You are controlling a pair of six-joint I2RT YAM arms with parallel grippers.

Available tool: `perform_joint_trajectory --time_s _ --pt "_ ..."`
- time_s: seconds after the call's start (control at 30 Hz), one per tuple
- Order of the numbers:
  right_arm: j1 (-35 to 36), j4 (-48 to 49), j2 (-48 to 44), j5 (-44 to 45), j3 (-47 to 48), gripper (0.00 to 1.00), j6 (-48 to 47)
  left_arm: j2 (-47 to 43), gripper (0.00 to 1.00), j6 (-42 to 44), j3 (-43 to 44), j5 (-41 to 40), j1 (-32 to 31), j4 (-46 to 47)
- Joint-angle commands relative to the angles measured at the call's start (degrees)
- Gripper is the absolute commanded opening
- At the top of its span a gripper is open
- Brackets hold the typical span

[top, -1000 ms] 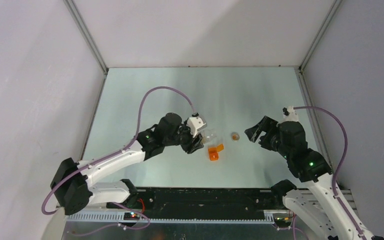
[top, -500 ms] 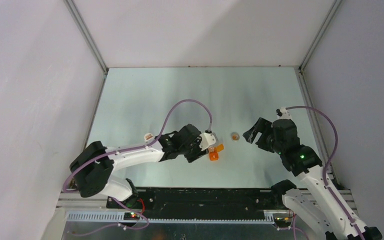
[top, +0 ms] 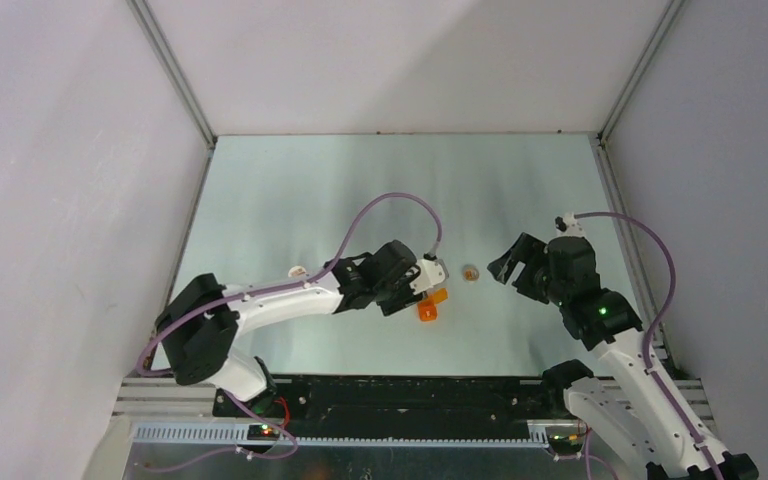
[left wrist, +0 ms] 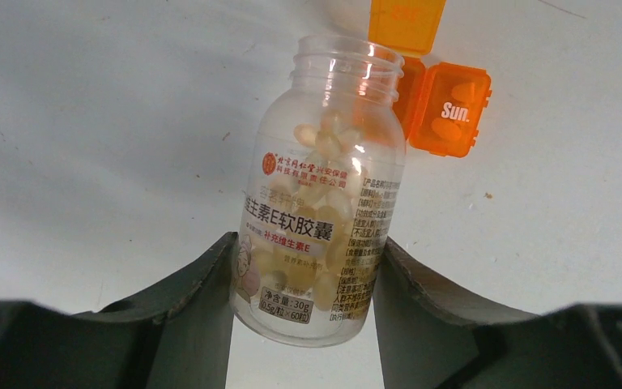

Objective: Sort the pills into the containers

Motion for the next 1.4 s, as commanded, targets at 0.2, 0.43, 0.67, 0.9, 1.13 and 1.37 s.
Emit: perform_joint_trajectory --time_s 0.2,0.43,0.67,0.9,1.13,1.37 --pt "-2.77 1.48 -1.86 -2.50 -1.77 0.81 -0.04 4.75 0.00 2.66 7.38 -3.69 -2.00 -7.94" --pt "-4.00 1.39 -2.35 -3.17 -2.44 0.81 -0.28 6.95 0.00 2.95 9.99 -4.79 -3.21 -11.30" --pt "-4.25 1.71 -2.50 -3.28 -2.82 0.81 -0.12 9.28 0.00 3.04 11.77 -7.00 -4.61 -14.22" --pt "-4.44 1.62 -2.26 -3.43 -3.02 0.81 -0.13 10.79 0.00 2.87 13.05 -9.75 -5.45 -15.83" --pt "-4.52 1.49 -2.45 -3.76 -3.28 0.81 0.12 11.54 0.00 2.74 14.30 -11.11 -6.16 -16.95" --pt "-4.52 1.39 -2.62 -3.98 -3.31 0.81 0.24 12.58 0.00 1.83 16.17 -12.54 -6.52 -19.04"
